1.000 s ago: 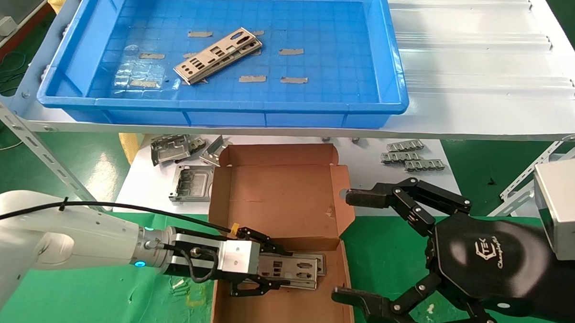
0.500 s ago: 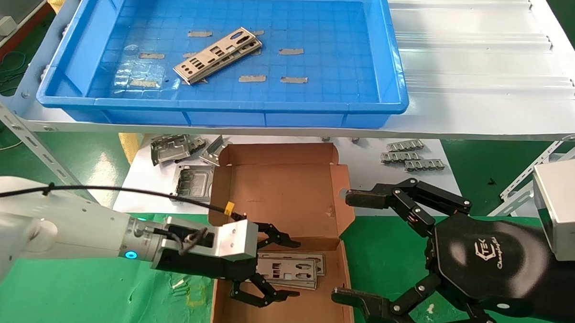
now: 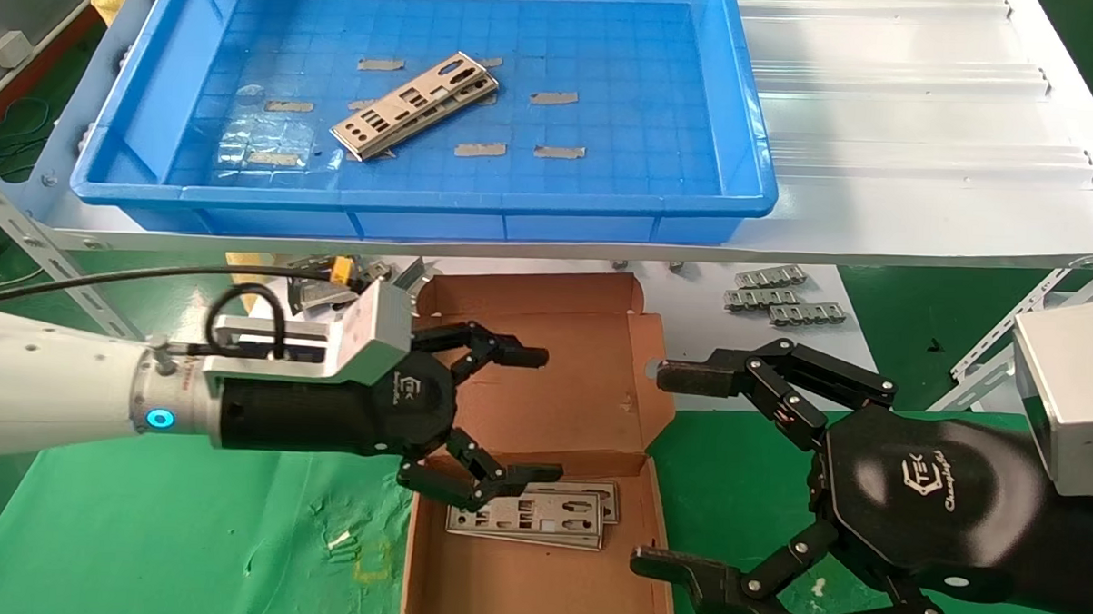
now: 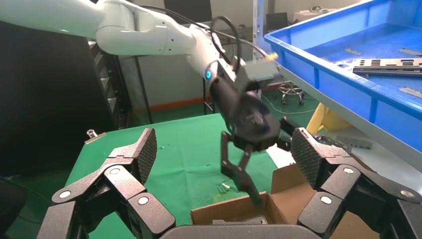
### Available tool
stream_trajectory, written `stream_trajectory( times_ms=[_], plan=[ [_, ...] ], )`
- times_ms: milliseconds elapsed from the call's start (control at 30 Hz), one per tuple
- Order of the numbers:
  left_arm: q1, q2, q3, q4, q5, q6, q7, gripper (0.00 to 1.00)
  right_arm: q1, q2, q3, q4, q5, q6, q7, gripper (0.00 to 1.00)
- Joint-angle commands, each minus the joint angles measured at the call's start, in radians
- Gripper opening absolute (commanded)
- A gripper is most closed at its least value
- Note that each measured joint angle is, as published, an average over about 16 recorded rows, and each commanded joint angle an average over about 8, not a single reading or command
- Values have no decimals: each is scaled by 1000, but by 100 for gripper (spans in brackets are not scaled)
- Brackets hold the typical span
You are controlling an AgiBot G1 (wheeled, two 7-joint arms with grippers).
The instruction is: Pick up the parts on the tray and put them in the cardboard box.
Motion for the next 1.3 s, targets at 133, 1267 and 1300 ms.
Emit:
stream_trajectory(
  times_ms=[133,1267,1300],
  plan=[
    [12,-32,-6,-61,-41,4,-37,100,0,0,0,0,0,0,0,100],
    [213,-244,-183,-468,-138,-47,-263,100,0,0,0,0,0,0,0,100],
    [221,-253,-191,-486,-143,-49,-273,100,0,0,0,0,0,0,0,100]
  ],
)
